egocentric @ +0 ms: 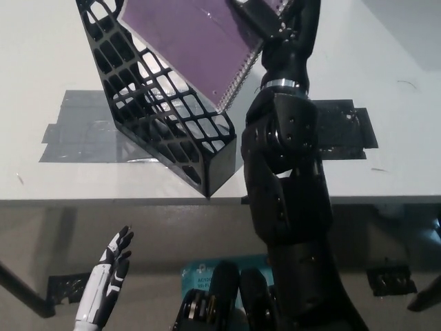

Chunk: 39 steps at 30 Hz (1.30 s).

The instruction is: A person hands a notebook to the robot and the robot grabs it with its right hand and places it in the magazine stand kept in the centre of the desk infront of it.

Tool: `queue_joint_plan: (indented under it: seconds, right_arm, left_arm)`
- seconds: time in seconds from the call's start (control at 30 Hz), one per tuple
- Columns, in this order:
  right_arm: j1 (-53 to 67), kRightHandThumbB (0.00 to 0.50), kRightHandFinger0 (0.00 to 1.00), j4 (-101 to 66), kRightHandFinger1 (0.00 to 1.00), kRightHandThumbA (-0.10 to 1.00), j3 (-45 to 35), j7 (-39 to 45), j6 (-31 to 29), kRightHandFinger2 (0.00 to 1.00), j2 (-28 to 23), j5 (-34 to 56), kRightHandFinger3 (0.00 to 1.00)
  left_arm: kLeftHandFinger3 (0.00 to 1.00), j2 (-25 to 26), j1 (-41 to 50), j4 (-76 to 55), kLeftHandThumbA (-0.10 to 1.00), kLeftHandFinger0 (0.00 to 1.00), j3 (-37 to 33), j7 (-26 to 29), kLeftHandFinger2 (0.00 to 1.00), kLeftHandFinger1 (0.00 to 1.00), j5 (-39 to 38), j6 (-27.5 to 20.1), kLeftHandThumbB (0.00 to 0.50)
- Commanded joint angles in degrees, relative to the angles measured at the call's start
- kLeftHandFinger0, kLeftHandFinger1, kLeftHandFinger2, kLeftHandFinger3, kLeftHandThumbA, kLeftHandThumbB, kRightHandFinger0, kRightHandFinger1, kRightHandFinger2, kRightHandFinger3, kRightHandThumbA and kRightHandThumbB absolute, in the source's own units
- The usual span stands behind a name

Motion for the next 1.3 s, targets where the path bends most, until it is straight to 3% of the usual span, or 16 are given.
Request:
queue_joint_plan:
  seconds: [0.0,0.7,0.9,0.97,1.13,1.17,1.27]
  right_arm:
    - [-6.66,0.002,0.00,0.54,0.00,0.82,1.44,-0.06,-6.73,0.01,2.29,0.04,0.00]
    - [-6.57,0.000,0.00,2.71,0.00,0.77,6.41,-3.89,-9.66,0.00,2.34,0.86,0.00]
    - [-5.16,0.000,0.00,4.55,0.00,0.87,7.39,-3.17,-9.38,0.01,2.34,0.13,0.00]
    - [-4.87,0.000,0.00,5.03,0.00,0.84,7.54,-2.92,-9.78,0.03,2.34,0.21,0.01]
    - [-4.25,0.000,0.00,7.42,0.00,0.88,8.41,-3.47,-10.21,0.07,2.34,-0.97,0.06]
    - [-4.09,0.000,0.00,7.97,0.00,0.88,8.35,-3.14,-10.68,0.17,2.34,-0.46,0.14]
    - [-3.80,0.000,0.00,9.02,0.00,0.85,8.25,-2.77,-11.75,0.34,2.34,-0.28,0.35]
  left_arm:
    - [1.00,0.77,-1.35,-1.69,1.00,0.95,0.26,-0.18,1.00,1.00,0.21,-2.10,0.500]
    - [1.00,1.06,-3.04,-1.55,1.00,0.95,-0.05,-0.62,1.00,1.00,0.61,-2.10,0.500]
    - [1.00,1.54,-3.83,-1.79,1.00,0.94,-0.42,-0.60,1.00,1.00,1.35,-2.10,0.494]
    - [1.00,1.52,-3.96,-1.78,1.00,0.94,-0.50,-0.58,1.00,1.00,1.41,-2.10,0.494]
    - [1.00,1.35,-4.17,-1.82,1.00,0.95,-0.01,-1.22,1.00,1.00,1.17,-2.10,0.500]
    - [1.00,1.30,-4.30,-1.80,1.00,0.94,0.11,-1.31,1.00,1.00,1.24,-2.10,0.500]
    - [1.00,1.22,-4.28,-1.83,1.00,0.94,0.26,-1.50,1.00,1.00,1.12,-2.10,0.500]
